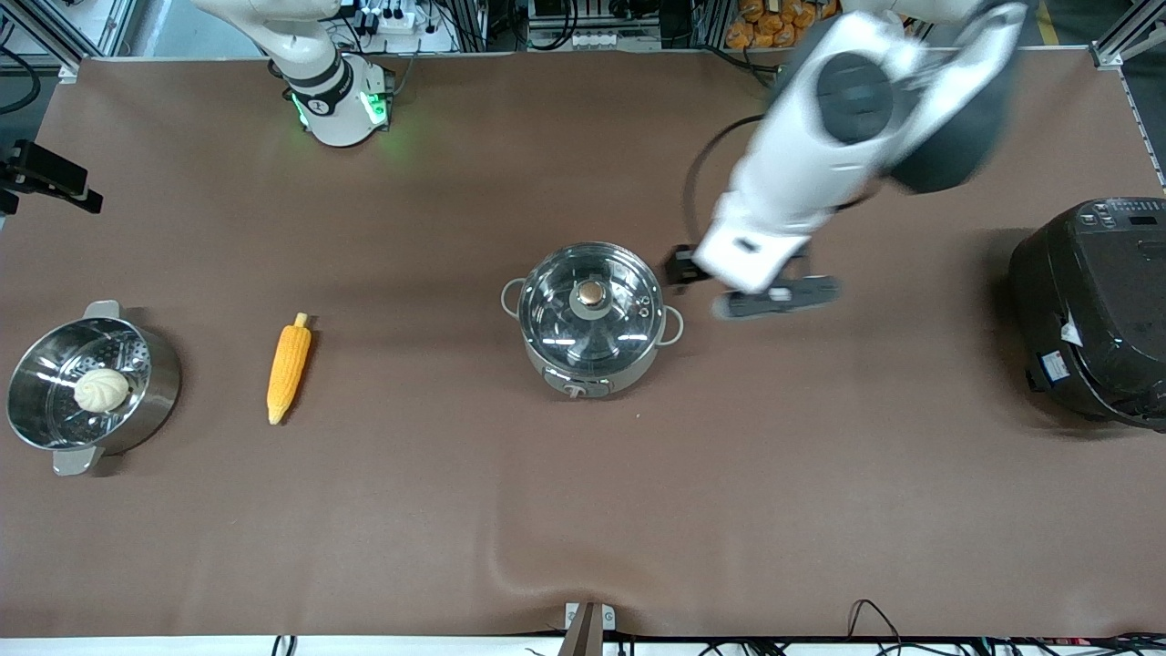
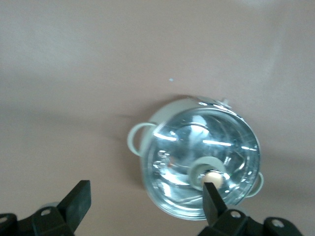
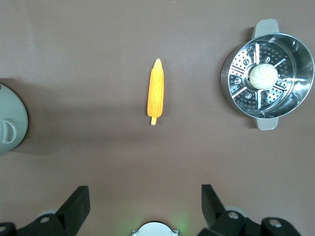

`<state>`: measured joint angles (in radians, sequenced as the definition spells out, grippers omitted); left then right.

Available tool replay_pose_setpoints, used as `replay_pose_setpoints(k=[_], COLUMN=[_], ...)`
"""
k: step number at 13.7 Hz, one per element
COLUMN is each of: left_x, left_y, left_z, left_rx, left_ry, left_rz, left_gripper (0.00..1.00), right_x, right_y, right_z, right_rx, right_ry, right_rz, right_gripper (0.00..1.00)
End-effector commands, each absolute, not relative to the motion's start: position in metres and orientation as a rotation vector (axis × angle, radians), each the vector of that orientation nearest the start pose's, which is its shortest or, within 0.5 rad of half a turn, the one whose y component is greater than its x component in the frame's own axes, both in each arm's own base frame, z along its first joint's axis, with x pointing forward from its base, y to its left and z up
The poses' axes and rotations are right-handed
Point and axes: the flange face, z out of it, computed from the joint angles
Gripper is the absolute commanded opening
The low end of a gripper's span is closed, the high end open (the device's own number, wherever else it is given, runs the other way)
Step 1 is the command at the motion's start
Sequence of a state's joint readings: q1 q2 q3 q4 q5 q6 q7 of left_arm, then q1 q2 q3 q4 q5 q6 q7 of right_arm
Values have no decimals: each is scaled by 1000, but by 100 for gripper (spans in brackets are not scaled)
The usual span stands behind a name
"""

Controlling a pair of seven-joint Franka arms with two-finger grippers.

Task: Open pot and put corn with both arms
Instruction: 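Reach the left gripper to the glass lid knob on the pot, then grasp the lid knob with the left gripper while the right gripper reaches the corn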

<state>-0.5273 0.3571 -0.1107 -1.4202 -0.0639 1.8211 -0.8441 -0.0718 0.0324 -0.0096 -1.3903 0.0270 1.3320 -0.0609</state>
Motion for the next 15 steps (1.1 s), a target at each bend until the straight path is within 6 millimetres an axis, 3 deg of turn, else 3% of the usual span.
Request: replay_pose_setpoints(k=[1, 5, 7, 13, 15], left_x=[541, 516, 506, 505, 499], left_y=[-441, -480, -501, -517, -523], left_z=[466, 421, 407, 365, 360], left_rx=[-3168, -3098, -3106, -3110, -3107], left_ry=[-425, -332, -351, -344, -324], left_rz=[21, 27, -10, -14, -8], left_gripper=[100, 100, 100, 100, 100], right_x=[536, 540, 550, 565, 567], right_y=[-38, -29, -25, -24, -24], right_z=[672, 668, 644, 571, 548], right_rx=[-3126, -3135, -3160, -3165, -3165], right_ry=[22, -2, -17, -26, -26], right_rz=[145, 142, 130, 104, 94], right_gripper=[100, 100, 100, 100, 100])
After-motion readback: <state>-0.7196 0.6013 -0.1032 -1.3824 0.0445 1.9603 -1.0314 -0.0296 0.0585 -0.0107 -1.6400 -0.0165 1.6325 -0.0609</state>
